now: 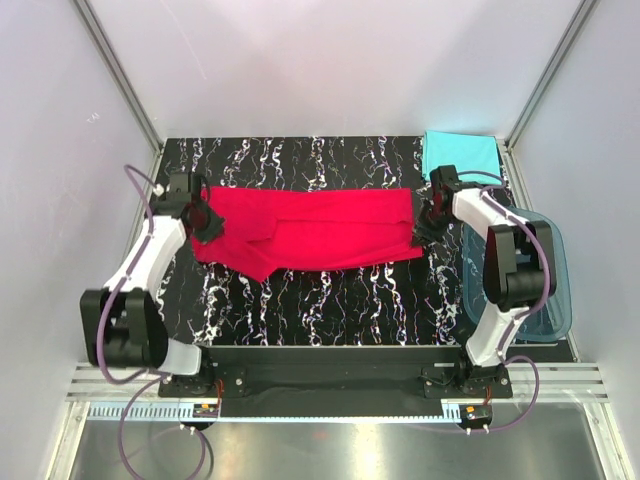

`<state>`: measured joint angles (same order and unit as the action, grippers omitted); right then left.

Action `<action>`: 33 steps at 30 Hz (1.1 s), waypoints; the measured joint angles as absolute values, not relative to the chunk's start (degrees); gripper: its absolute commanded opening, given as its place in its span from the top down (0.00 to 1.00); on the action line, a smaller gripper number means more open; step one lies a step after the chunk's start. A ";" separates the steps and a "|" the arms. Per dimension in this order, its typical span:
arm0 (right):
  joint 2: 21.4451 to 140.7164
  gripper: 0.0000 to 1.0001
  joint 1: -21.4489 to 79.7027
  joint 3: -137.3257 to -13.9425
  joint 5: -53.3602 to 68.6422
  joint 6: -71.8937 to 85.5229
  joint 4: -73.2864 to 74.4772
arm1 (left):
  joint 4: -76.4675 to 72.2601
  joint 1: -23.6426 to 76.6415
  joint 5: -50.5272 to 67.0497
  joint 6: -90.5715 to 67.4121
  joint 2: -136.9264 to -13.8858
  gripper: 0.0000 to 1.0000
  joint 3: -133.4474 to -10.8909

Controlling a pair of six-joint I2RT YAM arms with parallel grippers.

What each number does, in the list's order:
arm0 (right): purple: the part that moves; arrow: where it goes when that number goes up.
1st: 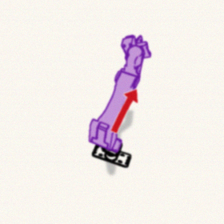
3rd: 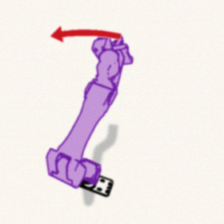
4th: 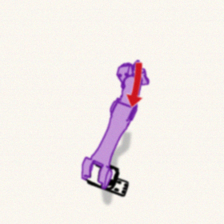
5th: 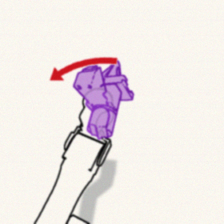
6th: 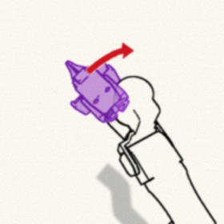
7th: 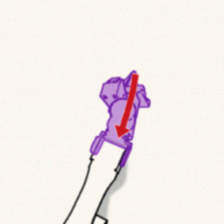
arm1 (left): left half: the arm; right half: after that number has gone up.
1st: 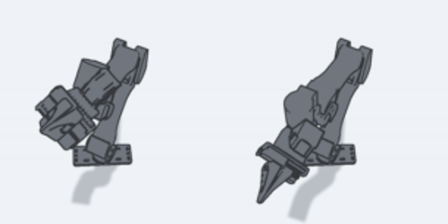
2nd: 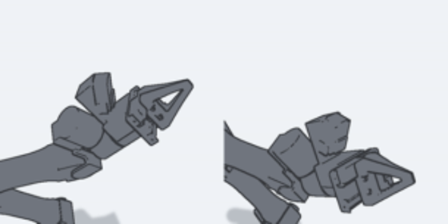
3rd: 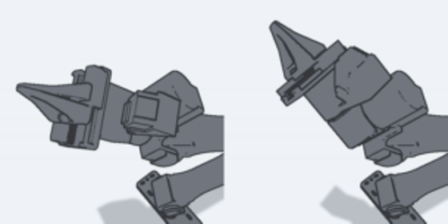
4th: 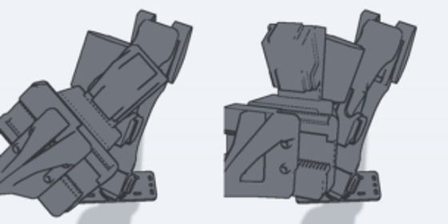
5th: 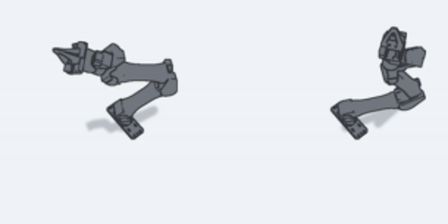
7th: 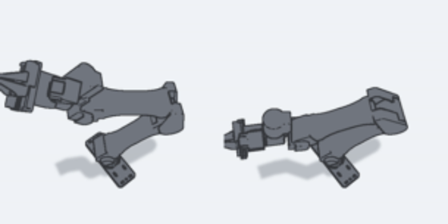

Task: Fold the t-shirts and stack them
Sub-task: Fold the tshirt

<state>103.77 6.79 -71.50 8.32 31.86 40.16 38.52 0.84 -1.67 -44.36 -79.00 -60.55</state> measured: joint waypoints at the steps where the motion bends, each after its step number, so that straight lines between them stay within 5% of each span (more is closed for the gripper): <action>1: 104.71 1.00 6.61 -72.42 8.47 31.59 40.47 | 38.30 0.84 -1.61 -44.12 -80.77 1.00 -62.24; 12: 111.04 1.00 4.38 -80.12 8.84 29.52 43.44 | 37.56 0.86 -0.03 -42.06 -95.09 1.00 -78.15; 33: 117.30 1.00 3.99 -86.19 10.68 28.71 45.50 | 38.13 0.86 1.34 -41.36 -105.58 1.00 -89.65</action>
<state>117.30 3.99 -86.19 10.68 28.71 45.50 38.13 0.86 1.34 -41.36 -105.58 -89.65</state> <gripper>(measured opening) 0.014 0.012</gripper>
